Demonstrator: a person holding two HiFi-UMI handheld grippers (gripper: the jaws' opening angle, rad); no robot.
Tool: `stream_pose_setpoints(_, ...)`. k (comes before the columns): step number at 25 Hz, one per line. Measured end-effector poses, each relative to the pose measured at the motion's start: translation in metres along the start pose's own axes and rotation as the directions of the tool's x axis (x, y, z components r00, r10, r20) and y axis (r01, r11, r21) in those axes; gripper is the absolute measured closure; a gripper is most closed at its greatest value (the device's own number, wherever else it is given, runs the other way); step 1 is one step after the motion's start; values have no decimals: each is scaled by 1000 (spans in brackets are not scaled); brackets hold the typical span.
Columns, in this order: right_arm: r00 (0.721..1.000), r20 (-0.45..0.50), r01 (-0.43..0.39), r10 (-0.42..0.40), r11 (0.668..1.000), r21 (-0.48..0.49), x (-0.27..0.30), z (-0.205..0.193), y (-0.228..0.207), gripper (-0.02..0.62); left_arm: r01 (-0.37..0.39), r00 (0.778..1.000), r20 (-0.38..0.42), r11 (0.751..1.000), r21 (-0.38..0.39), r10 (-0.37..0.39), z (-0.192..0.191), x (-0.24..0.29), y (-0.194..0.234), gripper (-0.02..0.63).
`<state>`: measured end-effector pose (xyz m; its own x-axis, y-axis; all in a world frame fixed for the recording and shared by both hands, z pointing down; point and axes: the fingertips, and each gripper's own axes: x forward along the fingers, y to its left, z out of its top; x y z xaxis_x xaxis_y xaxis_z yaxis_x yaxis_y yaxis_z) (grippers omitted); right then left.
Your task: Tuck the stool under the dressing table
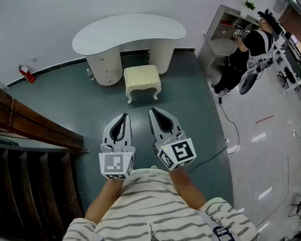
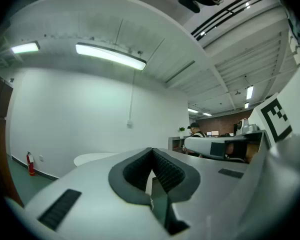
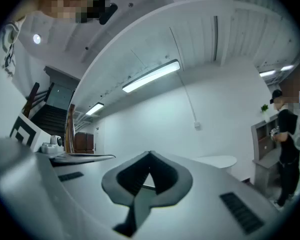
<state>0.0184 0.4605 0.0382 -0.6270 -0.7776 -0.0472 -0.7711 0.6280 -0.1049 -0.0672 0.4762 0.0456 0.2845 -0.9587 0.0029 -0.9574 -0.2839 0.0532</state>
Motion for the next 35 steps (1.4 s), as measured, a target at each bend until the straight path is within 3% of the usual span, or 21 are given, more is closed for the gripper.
stream_pose_setpoints(10,1000,0,-8,8,1000,-4,-6,-2,0,583,-12,1000,4,1000,4,12,-1,-5,-7,600)
stream_pose_setpoints(25,1000,-10,1,-1,1000,14,-52,-13,-42,583,-39,999,-37,999,26,40,-28,-5,-60,600)
stream_pose_setpoints(35,998,-38,40,-40,999,11,-34,-31,-85,583,-31,997,-72,999,11,32,-51,38,-57,600)
